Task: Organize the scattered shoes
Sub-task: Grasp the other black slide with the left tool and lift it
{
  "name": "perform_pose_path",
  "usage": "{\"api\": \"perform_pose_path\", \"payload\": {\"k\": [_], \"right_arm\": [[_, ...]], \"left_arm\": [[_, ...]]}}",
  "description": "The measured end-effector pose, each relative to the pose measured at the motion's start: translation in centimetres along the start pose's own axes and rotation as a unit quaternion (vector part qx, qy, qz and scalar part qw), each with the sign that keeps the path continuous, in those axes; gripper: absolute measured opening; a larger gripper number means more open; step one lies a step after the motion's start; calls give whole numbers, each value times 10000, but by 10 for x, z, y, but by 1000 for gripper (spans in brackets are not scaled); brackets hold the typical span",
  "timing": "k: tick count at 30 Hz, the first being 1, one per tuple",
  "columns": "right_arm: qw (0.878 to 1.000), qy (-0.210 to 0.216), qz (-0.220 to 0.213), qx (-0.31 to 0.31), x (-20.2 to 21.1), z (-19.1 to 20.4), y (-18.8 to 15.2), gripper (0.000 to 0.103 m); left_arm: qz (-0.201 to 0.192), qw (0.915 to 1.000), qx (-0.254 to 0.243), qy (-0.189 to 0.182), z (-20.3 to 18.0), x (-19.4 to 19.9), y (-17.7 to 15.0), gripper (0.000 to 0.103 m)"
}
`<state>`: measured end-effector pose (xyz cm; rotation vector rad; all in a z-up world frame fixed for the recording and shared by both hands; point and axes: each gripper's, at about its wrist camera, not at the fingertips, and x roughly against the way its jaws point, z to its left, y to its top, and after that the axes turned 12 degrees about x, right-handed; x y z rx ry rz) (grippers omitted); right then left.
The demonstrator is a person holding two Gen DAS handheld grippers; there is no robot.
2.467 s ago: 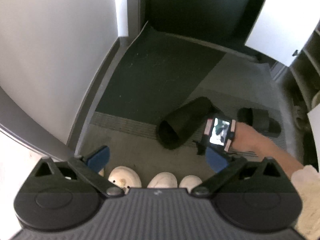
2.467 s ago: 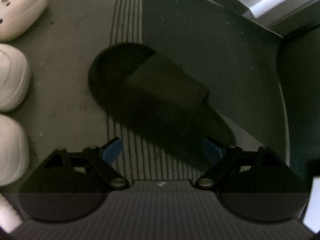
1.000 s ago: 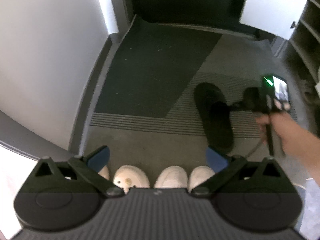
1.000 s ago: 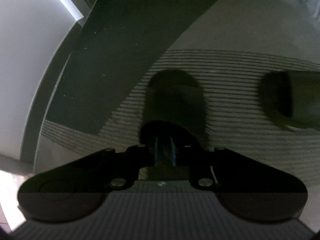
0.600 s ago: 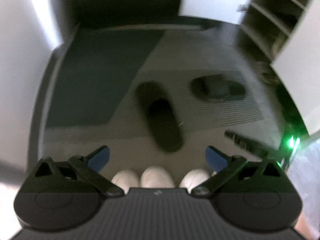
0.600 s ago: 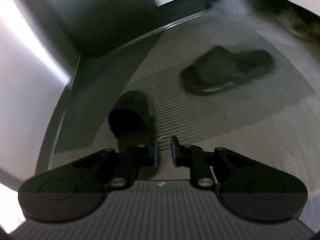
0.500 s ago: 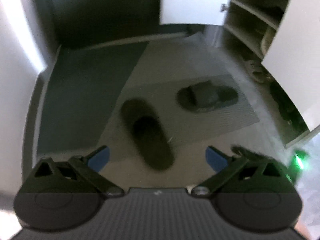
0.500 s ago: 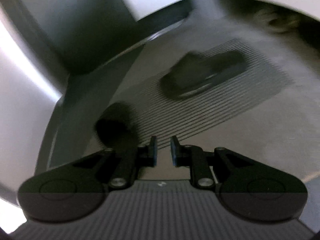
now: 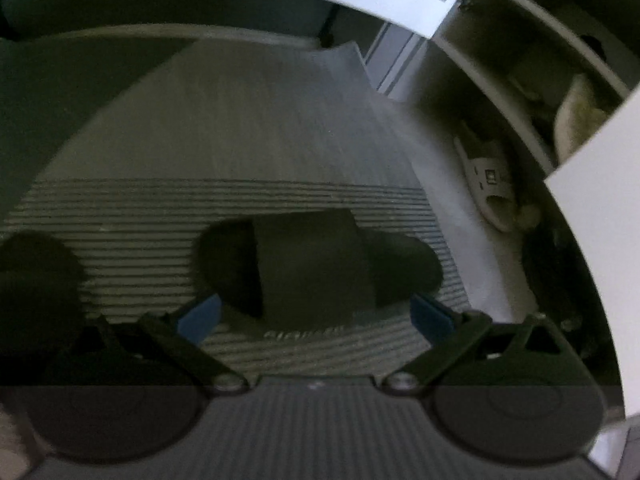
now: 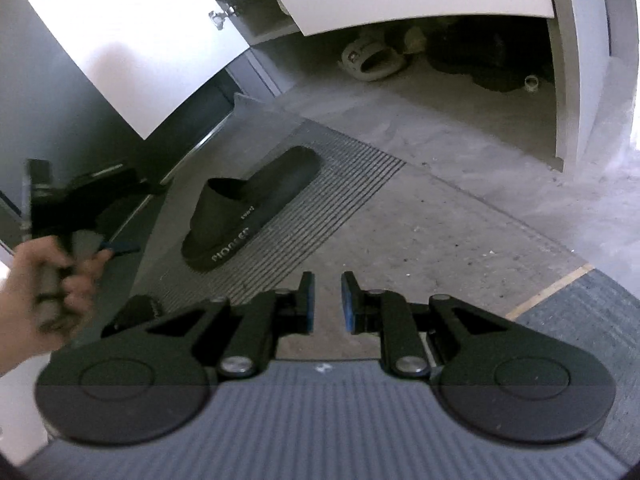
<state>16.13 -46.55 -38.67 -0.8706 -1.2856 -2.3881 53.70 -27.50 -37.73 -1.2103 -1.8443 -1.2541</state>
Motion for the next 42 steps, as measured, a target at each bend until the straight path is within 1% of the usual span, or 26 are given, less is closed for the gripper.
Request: {"api": "perform_pose_path", "payload": {"k": [1, 3, 4, 5, 7, 9, 14, 16, 17, 18, 20, 23, 27, 29, 32, 35, 36, 38, 39, 42], "right_arm": [[10000, 22, -10, -12, 1, -2, 0, 43], [9999, 68, -91, -120, 0, -10, 1, 91], [9997, 97, -127, -184, -1, -14, 2, 100], [9997, 126, -122, -192, -2, -17, 3, 102], [9997, 159, -100, -153, -3, -18, 4, 103], [9998, 186, -82, -70, -3, -22, 6, 103], [9997, 103, -50, -201, -4, -33, 8, 103], [9998, 30, -30, -196, -4, -38, 8, 103], [9996, -36, -43, -267, -2, -41, 7, 103], [9993, -103, -58, -343, -1, -44, 7, 103], [9987, -196, -81, -468, 0, -47, 7, 103], [9982, -244, -72, -551, 0, -46, 6, 103], [9987, -332, -91, -388, 5, -30, 1, 103], [9988, -347, -99, -334, 8, -21, -1, 103], [9994, -274, -95, -211, 11, -4, -4, 103], [9998, -117, -121, -56, 12, 22, -9, 103], [9999, -64, -134, -10, 12, 30, -11, 103], [9999, 48, -128, 66, 12, 46, -15, 103], [9998, 108, -107, 95, 12, 54, -18, 103], [9992, 320, -56, 241, 13, 80, -27, 103]], "left_arm": [[-2, 9999, 57, 85, 1, -10, 2, 102], [24, 9995, 234, 189, 2, -25, 7, 103], [39, 9992, 335, 228, 1, -33, 8, 103], [47, 9989, 390, 259, 0, -40, 8, 103], [62, 9983, 489, 309, -3, -53, 9, 103], [96, 9980, 473, 418, -9, -65, 9, 103], [118, 9964, 419, 720, -20, -87, 9, 103], [54, 9965, 357, 758, -23, -83, 9, 102], [22, 9964, 326, 777, -24, -81, 8, 100], [-10, 9964, 295, 796, -26, -79, 8, 97], [-74, 9962, 233, 834, -28, -74, 8, 88], [-170, 9958, 139, 890, -32, -68, 8, 86], [-299, 9949, 14, 965, -38, -60, 8, 85], [-287, 9963, -52, 813, -37, -46, 12, 85], [-270, 9979, -213, 547, -27, -9, 22, 85], [-331, 9976, -489, 370, -2, 44, 30, 85], [-342, 9974, -533, 344, 1, 52, 31, 85], [-450, 9961, -681, 329, 29, 92, 36, 85], [-487, 9959, -666, 374, 45, 105, 36, 85], [-630, 9948, -555, 570, 109, 158, 36, 85]]}}
